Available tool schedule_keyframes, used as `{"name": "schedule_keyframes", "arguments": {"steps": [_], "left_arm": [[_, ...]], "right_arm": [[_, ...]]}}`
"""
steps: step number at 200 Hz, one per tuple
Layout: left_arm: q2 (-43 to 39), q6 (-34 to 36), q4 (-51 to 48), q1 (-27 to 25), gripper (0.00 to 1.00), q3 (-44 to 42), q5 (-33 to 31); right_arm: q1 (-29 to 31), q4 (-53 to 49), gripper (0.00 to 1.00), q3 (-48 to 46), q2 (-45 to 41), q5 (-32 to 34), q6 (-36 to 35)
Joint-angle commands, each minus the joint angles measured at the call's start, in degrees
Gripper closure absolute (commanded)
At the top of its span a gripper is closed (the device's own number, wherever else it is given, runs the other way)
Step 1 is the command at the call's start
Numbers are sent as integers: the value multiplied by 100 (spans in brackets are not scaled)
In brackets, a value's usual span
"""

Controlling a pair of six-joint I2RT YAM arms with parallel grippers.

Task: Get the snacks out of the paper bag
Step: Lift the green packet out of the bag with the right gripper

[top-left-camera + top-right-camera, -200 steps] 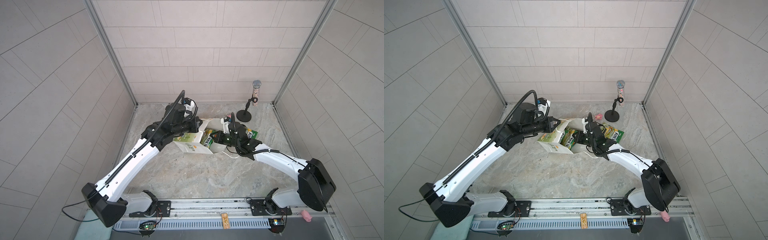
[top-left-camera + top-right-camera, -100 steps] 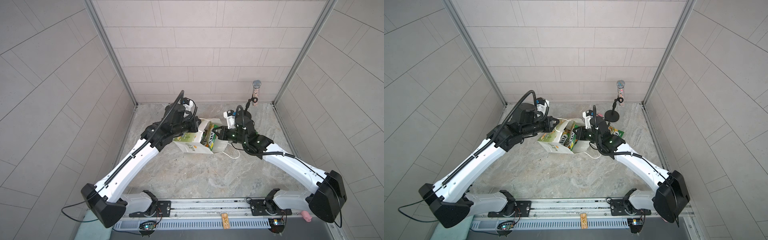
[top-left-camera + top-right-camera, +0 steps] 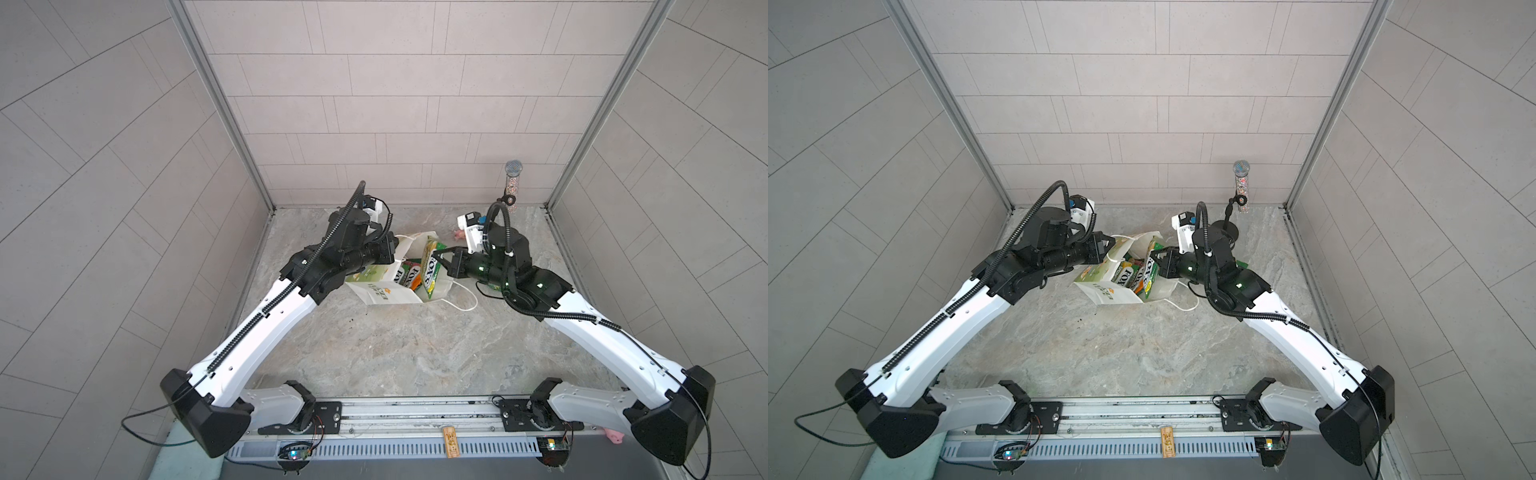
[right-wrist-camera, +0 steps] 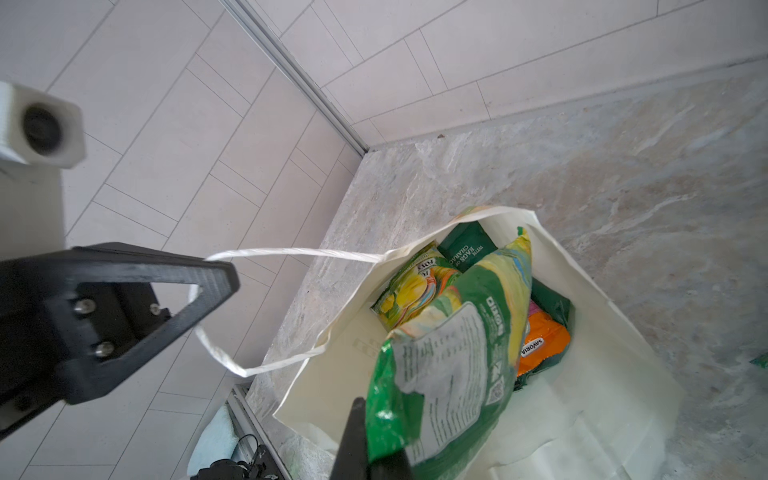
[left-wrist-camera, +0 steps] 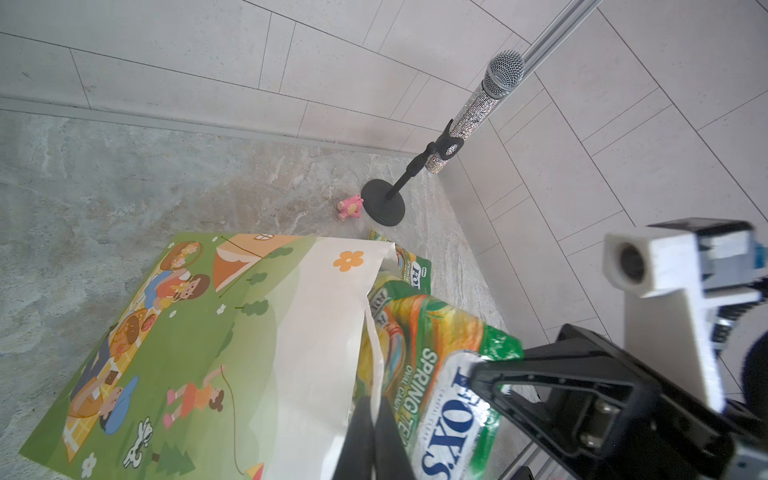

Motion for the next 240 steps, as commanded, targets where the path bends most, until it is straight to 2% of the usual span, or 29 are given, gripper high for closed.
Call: {"name": "schedule_keyframes", "arguments": {"steps": [1,42,120,160,195,240], "left_arm": [[-136,-29,-1,29,100,-42,-55],[-110,-29,16,31,100,-57,-4],[-154,-46,42,30,100,-112,1],[-172,-46,42,31,100,-112,29],[-205,-53,50,24,100,-127,30],[-194,-38,51,31,100,-103,70]], "right_arm": [[-86,21,100,231,-379,91,-177],[-159,-62,100,245,-770,279,-297],[-219,-695,100,391,-1474,1425,-743],[-734,-1271,100,356,-1533,1687,-767],[-1690,-1703,100,267,-1492,1408,-961],[-2716,-1957,100,-57,-1073,30,-1179]]}}
